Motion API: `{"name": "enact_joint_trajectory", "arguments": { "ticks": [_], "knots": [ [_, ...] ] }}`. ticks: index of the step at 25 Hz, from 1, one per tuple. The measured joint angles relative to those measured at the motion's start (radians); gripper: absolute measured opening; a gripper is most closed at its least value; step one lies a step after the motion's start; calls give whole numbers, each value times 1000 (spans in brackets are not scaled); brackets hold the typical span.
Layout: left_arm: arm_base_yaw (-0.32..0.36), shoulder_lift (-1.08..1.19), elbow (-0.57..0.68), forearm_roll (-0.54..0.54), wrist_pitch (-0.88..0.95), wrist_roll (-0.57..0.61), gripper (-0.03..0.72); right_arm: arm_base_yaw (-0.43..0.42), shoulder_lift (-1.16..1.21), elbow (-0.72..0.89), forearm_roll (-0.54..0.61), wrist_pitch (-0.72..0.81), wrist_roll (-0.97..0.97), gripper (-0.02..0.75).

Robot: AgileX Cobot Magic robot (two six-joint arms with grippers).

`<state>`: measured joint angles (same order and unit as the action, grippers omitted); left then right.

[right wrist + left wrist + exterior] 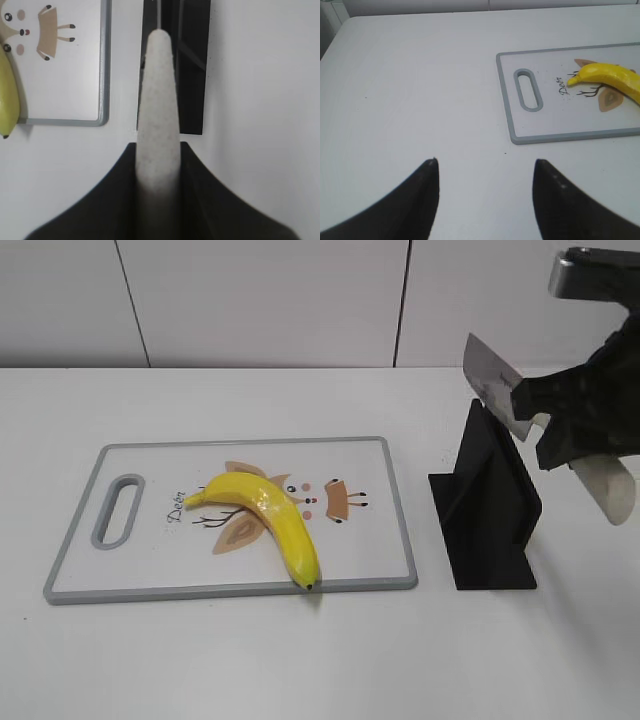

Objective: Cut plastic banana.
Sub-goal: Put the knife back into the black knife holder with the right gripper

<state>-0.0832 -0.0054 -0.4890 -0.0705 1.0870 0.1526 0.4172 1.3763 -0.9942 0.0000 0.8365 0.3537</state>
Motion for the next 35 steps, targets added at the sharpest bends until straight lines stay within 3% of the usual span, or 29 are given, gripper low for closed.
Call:
{"name": "enact_joint_trajectory", "arguments": {
  "ticks": [21, 35],
  "knots": [
    [0, 0, 0, 1, 0, -3, 552, 0, 12, 3, -20, -44, 33, 164],
    [0, 0, 0, 1, 0, -3, 552, 0, 82, 136, 26, -120, 35, 164]
  ]
}}
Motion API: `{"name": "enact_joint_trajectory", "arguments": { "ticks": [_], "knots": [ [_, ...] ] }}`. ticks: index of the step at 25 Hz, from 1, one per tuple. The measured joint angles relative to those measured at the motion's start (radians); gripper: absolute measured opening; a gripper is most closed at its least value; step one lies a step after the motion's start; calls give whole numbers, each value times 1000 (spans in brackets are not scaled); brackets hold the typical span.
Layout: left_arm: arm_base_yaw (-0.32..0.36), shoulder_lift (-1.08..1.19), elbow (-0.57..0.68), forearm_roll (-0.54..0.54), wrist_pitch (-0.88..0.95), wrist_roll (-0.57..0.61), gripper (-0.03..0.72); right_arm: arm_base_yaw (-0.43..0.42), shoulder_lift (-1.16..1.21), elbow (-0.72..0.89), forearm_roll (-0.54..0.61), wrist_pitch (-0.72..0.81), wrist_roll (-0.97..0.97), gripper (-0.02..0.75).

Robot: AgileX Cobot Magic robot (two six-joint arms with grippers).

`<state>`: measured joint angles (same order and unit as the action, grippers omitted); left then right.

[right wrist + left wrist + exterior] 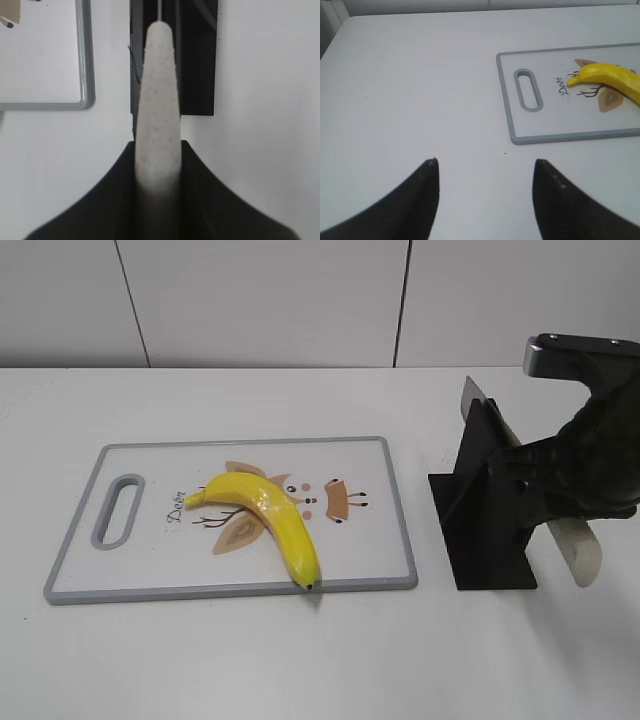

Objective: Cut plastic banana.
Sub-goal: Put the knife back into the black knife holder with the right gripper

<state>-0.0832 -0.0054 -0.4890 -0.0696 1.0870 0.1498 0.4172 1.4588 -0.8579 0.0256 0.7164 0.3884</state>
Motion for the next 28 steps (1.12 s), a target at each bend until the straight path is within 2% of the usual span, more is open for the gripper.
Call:
{"name": "enact_joint_trajectory", "arguments": {
  "ticks": [4, 7, 10, 13, 19, 22, 28],
  "knots": [
    [0, 0, 0, 0, 0, 0, 552, 0, 0, 0, 25, 14, 1, 181],
    [0, 0, 0, 0, 0, 0, 552, 0, -1, 2, 33, 43, 1, 331],
    [0, 0, 0, 0, 0, 0, 552, 0, -34, 0, 34, 49, -12, 529],
    [0, 0, 0, 0, 0, 0, 552, 0, -101, -15, 34, 50, -41, 610],
    [0, 0, 0, 0, 0, 0, 552, 0, -313, -27, 34, 65, -251, 620],
    [0, 0, 0, 0, 0, 0, 552, 0, -415, -27, 34, 126, -368, 615],
    [0, 0, 0, 0, 0, 0, 552, 0, -642, 64, 34, 191, -412, 605]
  ]
}}
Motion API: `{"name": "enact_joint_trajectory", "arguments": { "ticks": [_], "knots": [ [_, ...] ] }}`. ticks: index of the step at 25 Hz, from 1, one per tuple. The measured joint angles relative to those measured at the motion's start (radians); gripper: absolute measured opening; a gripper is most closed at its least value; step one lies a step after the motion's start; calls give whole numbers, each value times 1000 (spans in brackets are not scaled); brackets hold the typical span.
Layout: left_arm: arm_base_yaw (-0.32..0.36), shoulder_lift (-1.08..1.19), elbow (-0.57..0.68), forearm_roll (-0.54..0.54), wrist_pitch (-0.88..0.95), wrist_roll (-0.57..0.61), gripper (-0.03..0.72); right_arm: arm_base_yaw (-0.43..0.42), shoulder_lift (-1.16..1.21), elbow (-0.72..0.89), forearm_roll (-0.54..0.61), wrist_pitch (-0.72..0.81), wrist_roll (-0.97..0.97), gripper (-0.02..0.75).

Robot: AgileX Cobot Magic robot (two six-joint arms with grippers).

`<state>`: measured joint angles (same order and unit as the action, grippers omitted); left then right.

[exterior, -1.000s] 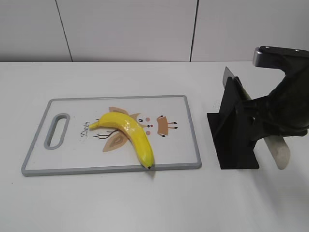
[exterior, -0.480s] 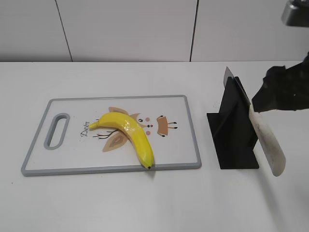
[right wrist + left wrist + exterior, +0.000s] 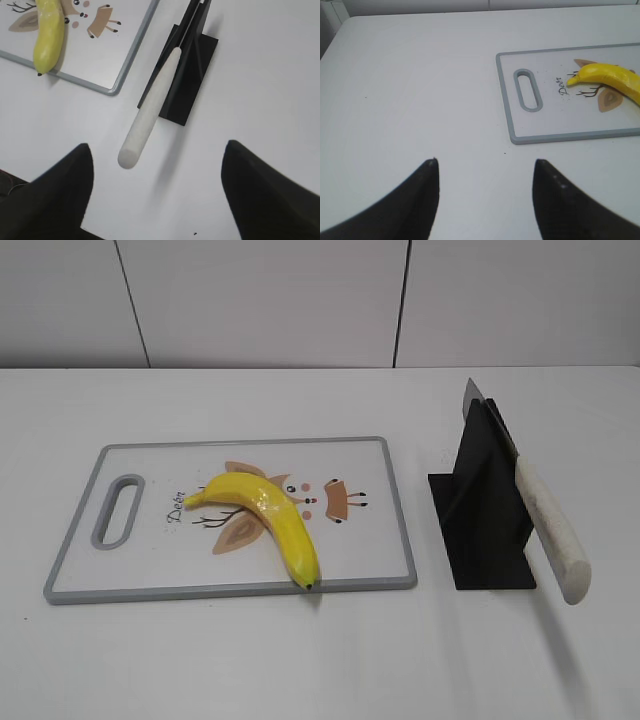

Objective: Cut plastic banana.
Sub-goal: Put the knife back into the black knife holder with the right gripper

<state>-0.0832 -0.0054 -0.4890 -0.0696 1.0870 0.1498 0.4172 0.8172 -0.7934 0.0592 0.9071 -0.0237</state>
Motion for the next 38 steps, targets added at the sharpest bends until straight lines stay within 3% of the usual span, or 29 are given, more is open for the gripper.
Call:
{"name": "enact_joint_trajectory", "arguments": {
  "ticks": [7, 15, 33, 38],
  "knots": [
    [0, 0, 0, 0, 0, 0, 552, 0, -293, 184, 0, 24, -4, 596],
    [0, 0, 0, 0, 0, 0, 552, 0, -537, 280, 0, 112, -6, 592],
    [1, 0, 0, 0, 0, 0, 552, -4, -822, 286, 0, 129, -11, 591],
    [1, 0, 0, 0, 0, 0, 552, -76, -822, 286, 0, 129, -11, 591]
  ]
}}
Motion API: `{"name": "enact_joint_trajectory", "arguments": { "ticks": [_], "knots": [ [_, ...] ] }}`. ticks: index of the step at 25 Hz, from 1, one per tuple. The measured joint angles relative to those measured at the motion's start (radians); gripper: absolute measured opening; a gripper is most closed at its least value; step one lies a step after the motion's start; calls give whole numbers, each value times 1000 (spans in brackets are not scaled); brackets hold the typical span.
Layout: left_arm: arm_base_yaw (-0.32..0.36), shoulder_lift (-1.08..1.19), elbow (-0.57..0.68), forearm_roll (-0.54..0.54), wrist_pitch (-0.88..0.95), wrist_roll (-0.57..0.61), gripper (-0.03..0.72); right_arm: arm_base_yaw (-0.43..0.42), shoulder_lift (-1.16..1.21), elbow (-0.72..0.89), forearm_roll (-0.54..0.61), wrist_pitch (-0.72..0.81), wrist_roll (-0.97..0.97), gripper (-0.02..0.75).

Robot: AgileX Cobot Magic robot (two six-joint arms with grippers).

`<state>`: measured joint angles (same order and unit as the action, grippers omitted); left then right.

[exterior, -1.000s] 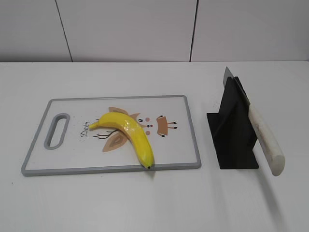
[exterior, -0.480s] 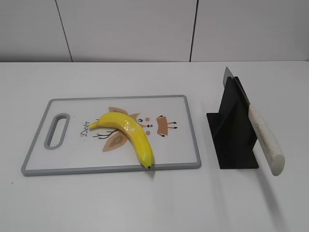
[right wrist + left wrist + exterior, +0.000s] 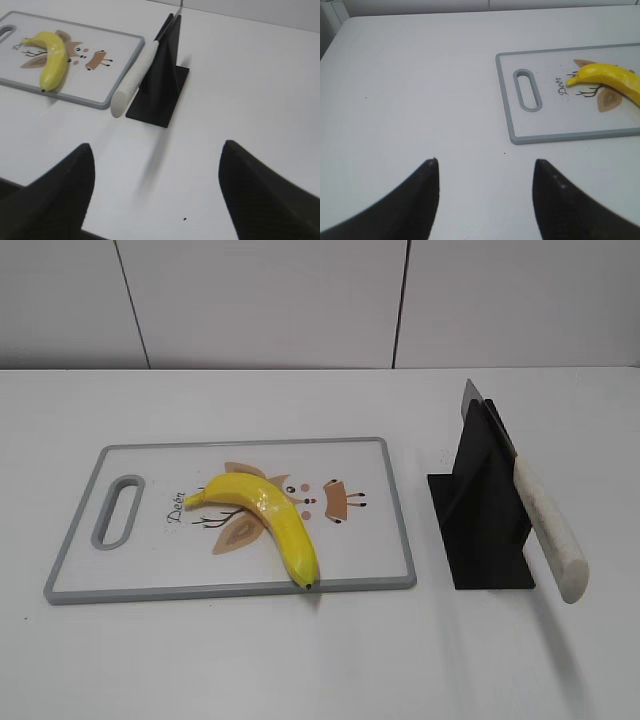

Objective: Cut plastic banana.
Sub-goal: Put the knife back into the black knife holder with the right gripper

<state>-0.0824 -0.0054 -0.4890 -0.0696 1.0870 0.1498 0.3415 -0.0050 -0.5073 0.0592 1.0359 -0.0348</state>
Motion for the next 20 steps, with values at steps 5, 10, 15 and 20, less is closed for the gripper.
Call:
{"name": "enact_joint_trajectory", "arguments": {
  "ticks": [5, 10, 15, 20],
  "knots": [
    [0, 0, 0, 0, 0, 0, 552, -136, 0, 0, 0, 0, -1, 591],
    [0, 0, 0, 0, 0, 0, 552, -208, 0, 0, 0, 0, -1, 591],
    [0, 0, 0, 0, 0, 0, 552, -210, 0, 0, 0, 0, -1, 591],
    [0, 0, 0, 0, 0, 0, 552, -210, 0, 0, 0, 0, -1, 591]
  ]
}}
